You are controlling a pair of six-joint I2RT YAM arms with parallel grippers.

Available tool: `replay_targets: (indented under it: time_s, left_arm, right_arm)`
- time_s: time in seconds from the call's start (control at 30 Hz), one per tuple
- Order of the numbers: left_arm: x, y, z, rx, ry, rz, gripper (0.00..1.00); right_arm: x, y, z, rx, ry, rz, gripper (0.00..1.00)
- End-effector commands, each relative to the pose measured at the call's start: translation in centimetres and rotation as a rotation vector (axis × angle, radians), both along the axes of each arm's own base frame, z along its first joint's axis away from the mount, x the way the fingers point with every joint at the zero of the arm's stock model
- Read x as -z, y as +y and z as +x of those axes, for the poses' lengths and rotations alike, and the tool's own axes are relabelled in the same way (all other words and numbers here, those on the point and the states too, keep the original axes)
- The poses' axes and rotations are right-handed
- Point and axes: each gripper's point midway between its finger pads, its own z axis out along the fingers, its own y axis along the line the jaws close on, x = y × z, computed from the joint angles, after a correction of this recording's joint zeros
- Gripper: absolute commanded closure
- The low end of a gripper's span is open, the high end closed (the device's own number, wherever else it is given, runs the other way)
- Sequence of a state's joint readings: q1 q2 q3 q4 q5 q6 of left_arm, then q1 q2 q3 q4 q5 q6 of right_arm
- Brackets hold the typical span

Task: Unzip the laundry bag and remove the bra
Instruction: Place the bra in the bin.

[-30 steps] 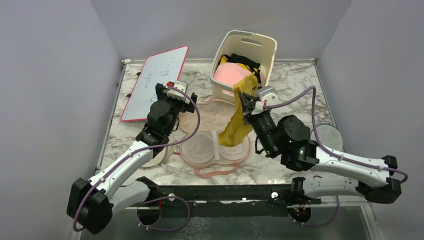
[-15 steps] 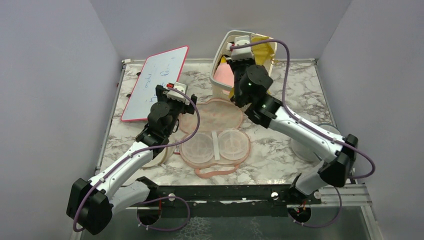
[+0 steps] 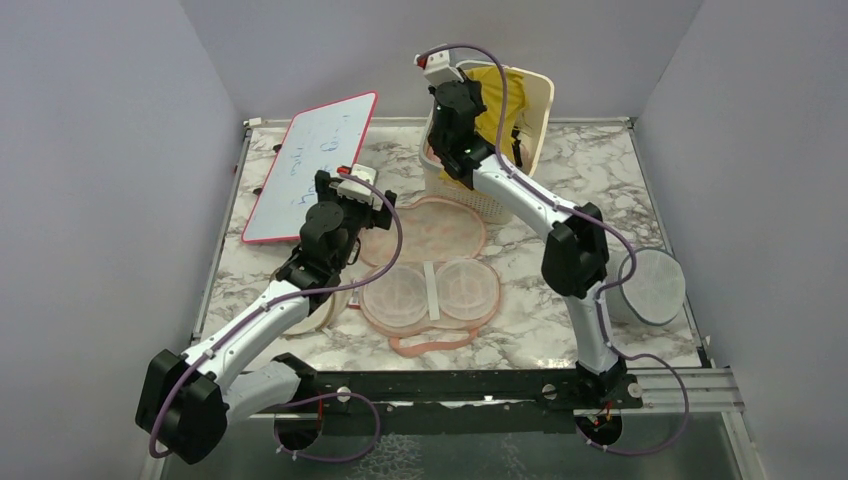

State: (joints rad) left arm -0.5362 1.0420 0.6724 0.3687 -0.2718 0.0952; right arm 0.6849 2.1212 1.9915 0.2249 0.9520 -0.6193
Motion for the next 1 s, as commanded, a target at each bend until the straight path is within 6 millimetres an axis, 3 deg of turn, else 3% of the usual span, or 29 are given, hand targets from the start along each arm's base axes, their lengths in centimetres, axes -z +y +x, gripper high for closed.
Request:
replay_targets:
  time_s: [0.0, 0.27, 0.43, 0.47, 0.53, 0.63, 0.7, 0.8, 0.9, 0.93, 0.97]
  left_arm:
    - [0.0, -0.2, 0.1, 0.011, 0.007, -0.011, 0.01]
    - [-0.1, -0.3, 0.2, 0.010, 0.008, -0.011, 0.01]
    - [0.0, -0.3, 0.3, 0.011, 0.011, -0.008, 0.01]
    - [0.0, -0.3, 0.3, 0.011, 0.012, -0.007, 0.01]
    - [0.1, -0.4, 0.3, 0.014, 0.015, -0.006, 0.01]
    - [0.4, -0.4, 0.4, 0.012, 0.020, 0.001, 0.01]
    - [0.5, -0.3, 0.4, 0.009, 0.022, 0.004, 0.01]
    - [0.5, -0.4, 0.5, 0.010, 0.022, 0.009, 0.01]
    - [0.5, -0.4, 0.5, 0.013, 0.024, 0.013, 0.01]
    - [0.5, -0.4, 0.5, 0.014, 0.023, 0.013, 0.01]
    - [0.5, -0.4, 0.5, 0.015, 0.023, 0.015, 0.01]
  right_arm:
    - [2.4, -0.2, 3.6, 0.018, 0.024, -0.033, 0.99]
    - [9.6, 0.6, 8.1, -0.052, 0.114, -0.039, 0.99]
    - [12.3, 0.7, 9.3, -0.091, 0.156, 0.003, 0.98]
    - [12.8, 0.7, 9.4, -0.099, 0.166, 0.009, 0.93]
    - [13.3, 1.0, 9.6, -0.119, 0.192, 0.019, 0.73]
    - [12.7, 1.5, 9.3, -0.158, 0.230, 0.029, 0.36]
    - [11.2, 1.8, 8.6, -0.193, 0.241, 0.062, 0.16]
    - [8.3, 2.3, 6.7, -0.271, 0.275, 0.130, 0.07]
    - [5.3, 3.0, 3.1, -0.382, 0.327, 0.228, 0.05]
    - [4.9, 3.2, 1.6, -0.422, 0.353, 0.259, 0.05]
    - [5.8, 3.4, 0.4, -0.440, 0.393, 0.285, 0.05]
